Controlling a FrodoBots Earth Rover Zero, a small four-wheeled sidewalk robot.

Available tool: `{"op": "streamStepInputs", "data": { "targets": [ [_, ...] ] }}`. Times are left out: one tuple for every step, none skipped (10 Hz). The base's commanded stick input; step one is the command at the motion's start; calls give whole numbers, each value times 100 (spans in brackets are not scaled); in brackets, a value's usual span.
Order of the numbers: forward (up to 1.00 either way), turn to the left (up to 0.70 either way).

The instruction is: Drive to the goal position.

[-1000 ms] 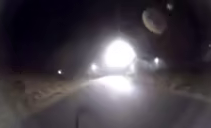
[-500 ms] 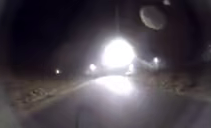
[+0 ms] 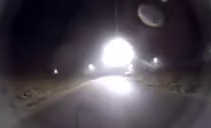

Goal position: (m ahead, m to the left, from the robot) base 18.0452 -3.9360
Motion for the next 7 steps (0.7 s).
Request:
{"op": "streamStepInputs", "data": {
  "targets": [
    [100, -4],
    [100, -4],
    [100, -4],
    [100, -4],
    [100, -3],
    [100, -1],
    [100, 0]
  ]
}}
